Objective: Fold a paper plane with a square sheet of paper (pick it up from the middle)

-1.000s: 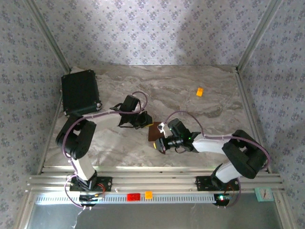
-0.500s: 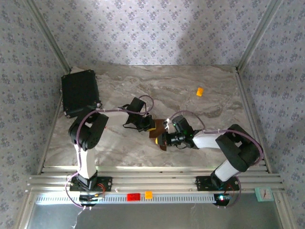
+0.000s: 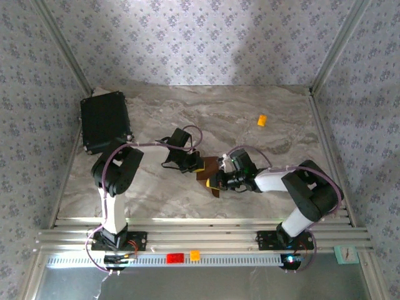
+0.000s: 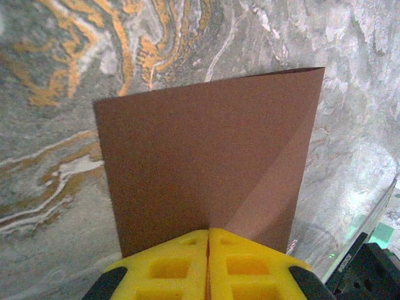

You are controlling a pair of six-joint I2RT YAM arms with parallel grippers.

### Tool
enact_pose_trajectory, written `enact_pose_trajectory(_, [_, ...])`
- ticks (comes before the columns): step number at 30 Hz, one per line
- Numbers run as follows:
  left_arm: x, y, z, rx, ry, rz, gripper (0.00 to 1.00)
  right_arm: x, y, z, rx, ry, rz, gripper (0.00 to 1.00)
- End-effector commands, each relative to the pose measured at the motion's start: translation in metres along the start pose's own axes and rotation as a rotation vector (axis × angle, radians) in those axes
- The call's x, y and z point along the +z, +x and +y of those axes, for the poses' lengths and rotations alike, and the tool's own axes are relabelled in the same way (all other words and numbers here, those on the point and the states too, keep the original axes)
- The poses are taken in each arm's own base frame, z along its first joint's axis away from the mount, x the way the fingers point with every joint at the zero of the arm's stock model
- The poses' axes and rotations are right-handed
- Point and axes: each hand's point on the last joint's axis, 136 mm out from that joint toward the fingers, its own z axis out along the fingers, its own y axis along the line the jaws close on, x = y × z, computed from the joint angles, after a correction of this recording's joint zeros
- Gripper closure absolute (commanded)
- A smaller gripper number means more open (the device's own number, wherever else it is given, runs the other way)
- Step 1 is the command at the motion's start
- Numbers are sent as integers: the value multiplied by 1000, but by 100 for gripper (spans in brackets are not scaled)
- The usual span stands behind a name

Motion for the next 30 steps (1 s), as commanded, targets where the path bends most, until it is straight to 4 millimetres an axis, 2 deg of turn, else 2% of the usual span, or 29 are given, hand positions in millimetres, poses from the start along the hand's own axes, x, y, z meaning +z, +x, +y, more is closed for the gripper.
enact_pose_trajectory(1, [13,15,21,-14,-62,50,91,-2,4,-8,56,8,30,100])
enact_pose_trajectory(11, [13,15,20,6,-79,54,91,-9,-5,-25,72,50,20,100])
enact_pose_trajectory(19, [14,16,23,10,-92,61,92,-16,-18,-25,62,34,5,100])
enact_pose_trajectory(30, [11,13,17,17,-89,51,90,-12,-14,-35,72,49,24,100])
